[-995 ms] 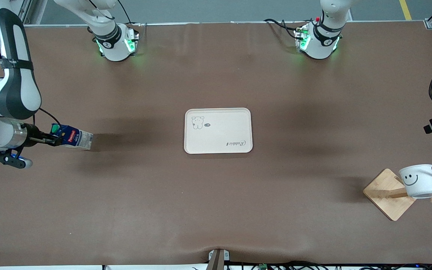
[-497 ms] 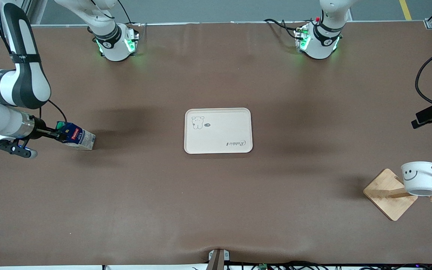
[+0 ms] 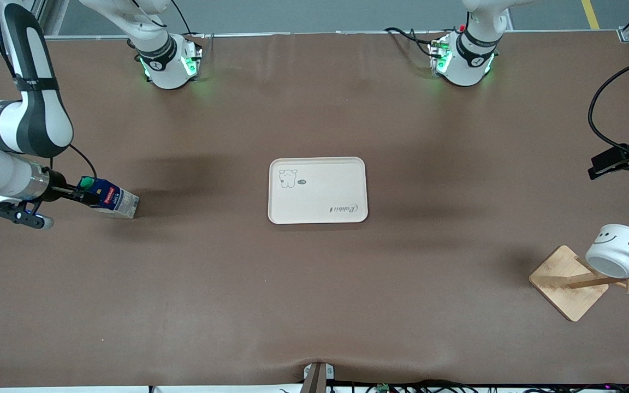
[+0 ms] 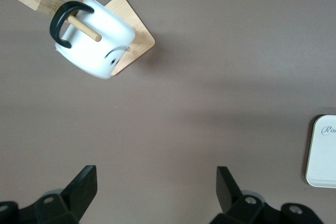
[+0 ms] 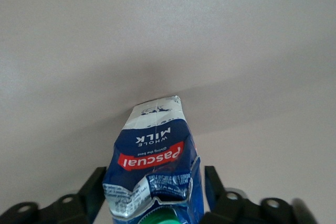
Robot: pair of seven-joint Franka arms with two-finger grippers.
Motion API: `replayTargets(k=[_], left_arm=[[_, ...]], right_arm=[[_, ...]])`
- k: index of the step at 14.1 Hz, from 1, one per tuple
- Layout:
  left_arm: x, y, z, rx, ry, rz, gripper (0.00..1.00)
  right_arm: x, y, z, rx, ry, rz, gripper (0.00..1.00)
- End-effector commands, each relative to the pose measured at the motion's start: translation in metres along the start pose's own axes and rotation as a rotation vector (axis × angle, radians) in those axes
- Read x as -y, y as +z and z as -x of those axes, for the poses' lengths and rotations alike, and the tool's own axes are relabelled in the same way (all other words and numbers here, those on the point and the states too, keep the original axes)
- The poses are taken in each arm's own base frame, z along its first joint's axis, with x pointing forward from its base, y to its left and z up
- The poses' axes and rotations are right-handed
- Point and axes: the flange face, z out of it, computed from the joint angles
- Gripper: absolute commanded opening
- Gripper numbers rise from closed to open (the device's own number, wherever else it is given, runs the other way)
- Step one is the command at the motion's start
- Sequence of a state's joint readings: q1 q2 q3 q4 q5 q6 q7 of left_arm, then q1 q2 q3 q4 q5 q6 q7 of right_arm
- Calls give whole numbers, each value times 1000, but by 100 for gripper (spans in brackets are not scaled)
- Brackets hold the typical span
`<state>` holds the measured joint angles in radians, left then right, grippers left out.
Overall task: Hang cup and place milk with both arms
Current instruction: 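Set the milk carton on the table and open the right gripper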
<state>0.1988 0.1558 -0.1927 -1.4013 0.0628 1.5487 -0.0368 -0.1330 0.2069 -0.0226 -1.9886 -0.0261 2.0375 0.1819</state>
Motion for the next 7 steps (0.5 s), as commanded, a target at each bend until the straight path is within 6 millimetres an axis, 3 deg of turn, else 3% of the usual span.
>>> replayTargets(k=[1,3,5,7], left_arm=[[-15,-7,20,2,7,-13,100],[-15,-5,27,-12,5,-11,100],[-22,-4,40,-47,19,-9,100],[-22,-7,46,-56,23,-7,100]], right_arm=[[-3,-11,-1,-19,-18,12,100],[5,-25,-4,-25,-27,13,100],[9,-78,-18,-96,-72,7,100],[5,-122,-21,-2,-116,7,100]])
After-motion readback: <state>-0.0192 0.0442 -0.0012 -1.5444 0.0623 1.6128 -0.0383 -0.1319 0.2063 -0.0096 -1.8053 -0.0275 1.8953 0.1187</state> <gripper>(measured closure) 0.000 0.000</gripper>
